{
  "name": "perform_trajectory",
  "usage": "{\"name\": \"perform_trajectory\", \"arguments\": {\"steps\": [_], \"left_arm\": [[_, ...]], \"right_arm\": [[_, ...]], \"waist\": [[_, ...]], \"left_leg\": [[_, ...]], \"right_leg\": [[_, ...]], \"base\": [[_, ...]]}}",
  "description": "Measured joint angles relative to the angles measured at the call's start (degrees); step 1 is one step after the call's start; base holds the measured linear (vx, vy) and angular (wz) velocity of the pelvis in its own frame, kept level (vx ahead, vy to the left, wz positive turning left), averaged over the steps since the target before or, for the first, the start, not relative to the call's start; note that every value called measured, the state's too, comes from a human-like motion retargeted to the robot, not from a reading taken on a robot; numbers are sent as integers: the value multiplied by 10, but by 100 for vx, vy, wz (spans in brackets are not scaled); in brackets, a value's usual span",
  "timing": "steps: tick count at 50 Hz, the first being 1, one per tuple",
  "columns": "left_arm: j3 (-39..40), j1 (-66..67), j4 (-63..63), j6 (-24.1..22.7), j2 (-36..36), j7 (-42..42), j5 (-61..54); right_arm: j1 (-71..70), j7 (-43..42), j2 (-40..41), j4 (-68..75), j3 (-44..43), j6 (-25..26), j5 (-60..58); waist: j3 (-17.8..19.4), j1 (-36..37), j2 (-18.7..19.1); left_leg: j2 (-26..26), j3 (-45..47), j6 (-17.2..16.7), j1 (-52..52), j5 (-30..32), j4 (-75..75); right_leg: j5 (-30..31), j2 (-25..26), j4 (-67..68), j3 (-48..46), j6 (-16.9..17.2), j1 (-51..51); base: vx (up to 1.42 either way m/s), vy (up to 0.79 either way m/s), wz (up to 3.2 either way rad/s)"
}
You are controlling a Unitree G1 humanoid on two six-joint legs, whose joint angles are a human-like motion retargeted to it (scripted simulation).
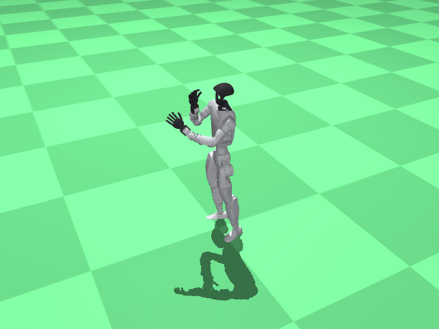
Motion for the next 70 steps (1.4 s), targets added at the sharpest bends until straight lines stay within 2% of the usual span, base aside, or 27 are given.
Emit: {"name": "perform_trajectory", "arguments": {"steps": [3,5,8,15,20,23,25,28,30,32,35,41,45,49,54,56,58,63,67,70], "left_arm": [[-1,-5,1,10,0,9,10],[-1,-6,4,12,2,14,13],[5,-3,8,5,7,6,1],[4,5,21,0,15,-20,-39],[11,2,18,-13,13,-16,-38],[10,-4,14,-7,7,-3,-31],[9,-4,10,3,4,5,-25],[9,0,7,18,7,4,-13],[8,3,8,21,11,2,-5],[8,4,12,19,14,1,-3],[15,14,17,13,12,-6,-17],[13,17,23,4,12,-25,-44],[13,14,19,-15,14,-9,-38],[15,9,16,-2,6,4,-28],[15,6,9,20,4,21,-17],[15,6,2,21,8,21,-14],[18,10,-5,16,11,16,-14],[23,19,-6,7,14,-8,-32],[17,12,-1,-6,14,-16,-39],[17,7,-2,-17,14,-8,-33]], "right_arm": [[9,16,-16,182,34,40,2],[11,2,-8,205,32,31,17],[-9,-5,8,86,-5,-11,37],[-162,-16,14,-203,-73,-63,35],[-164,-29,12,-257,-87,-73,-4],[-79,-20,6,-181,-45,-59,32],[-23,0,-5,-81,2,-32,68],[-7,62,-35,120,51,33,71],[-10,87,-41,194,66,48,72],[-18,78,-37,170,56,23,91],[-49,62,-28,42,7,-19,99],[-166,8,-9,-209,-73,-62,56],[-167,-46,6,-273,-76,-78,-23],[-74,-18,-2,-162,-10,-39,6],[-27,20,-53,133,71,43,26],[-30,20,-63,170,72,44,32],[-38,12,-63,121,51,16,47],[-136,2,-42,-108,-47,-41,53],[-213,-46,-21,-242,-89,-69,-9],[-203,-77,-10,-264,-98,-66,-67]], "waist": [[2,-2,4],[2,-3,6],[3,-6,6],[-6,-10,2],[-2,-10,1],[5,-6,2],[7,-6,4],[8,-10,9],[7,-13,11],[6,-17,13],[4,-21,12],[-2,-20,6],[-1,-18,3],[5,-15,4],[8,-15,10],[8,-16,12],[6,-18,13],[0,-21,12],[-3,-19,8],[-1,-17,5]], "left_leg": [[0,0,-2,3,-1,0],[0,1,-3,3,-1,0],[1,1,-2,0,0,-1],[-3,-2,5,-5,1,-1],[-3,-1,5,-4,0,0],[-1,1,2,0,-1,1],[-1,2,0,3,-2,1],[-1,3,-2,5,-4,1],[0,3,-4,5,-4,2],[-1,2,-4,3,-4,2],[-3,-1,-2,-1,-2,2],[-6,-6,3,-8,0,1],[-5,-6,3,-8,0,1],[-3,-5,1,-2,-2,2],[0,-4,-5,4,-4,3],[1,-5,-7,4,-4,3],[0,-6,-7,3,-4,3],[-3,-11,-1,-2,-2,1],[-5,-12,2,-6,-1,1],[-5,-11,2,-6,-1,1]], "right_leg": [[0,-1,2,0,0,2],[0,0,1,0,0,2],[1,1,-1,0,0,0],[1,-3,-4,-1,0,-3],[-1,-3,-2,0,0,-2],[-2,-1,0,1,0,0],[-2,-1,1,2,0,2],[-2,-2,3,3,-1,3],[-2,-1,3,3,-2,3],[-2,-2,3,2,-1,2],[-2,-4,1,0,0,0],[-3,-8,-1,-5,0,-3],[-5,-6,-1,-5,0,-4],[-6,-4,1,-4,0,1],[-7,-3,5,-5,-3,6],[-7,-2,5,-5,-3,6],[-7,-3,4,-7,-2,6],[-7,-6,1,-10,-2,4],[-7,-8,0,-11,-1,2],[-7,-7,0,-10,0,1]], "base": [[0,0,0],[0,0,0],[0,0,0],[0,0,0],[0,0,0],[0,0,0],[0,0,0],[0,0,0],[0,0,0],[0,0,0],[0,0,0],[0,0,0],[0,0,0],[0,0,0],[0,0,0],[0,0,0],[0,0,0],[0,0,0],[0,0,0],[0,0,0]]}}
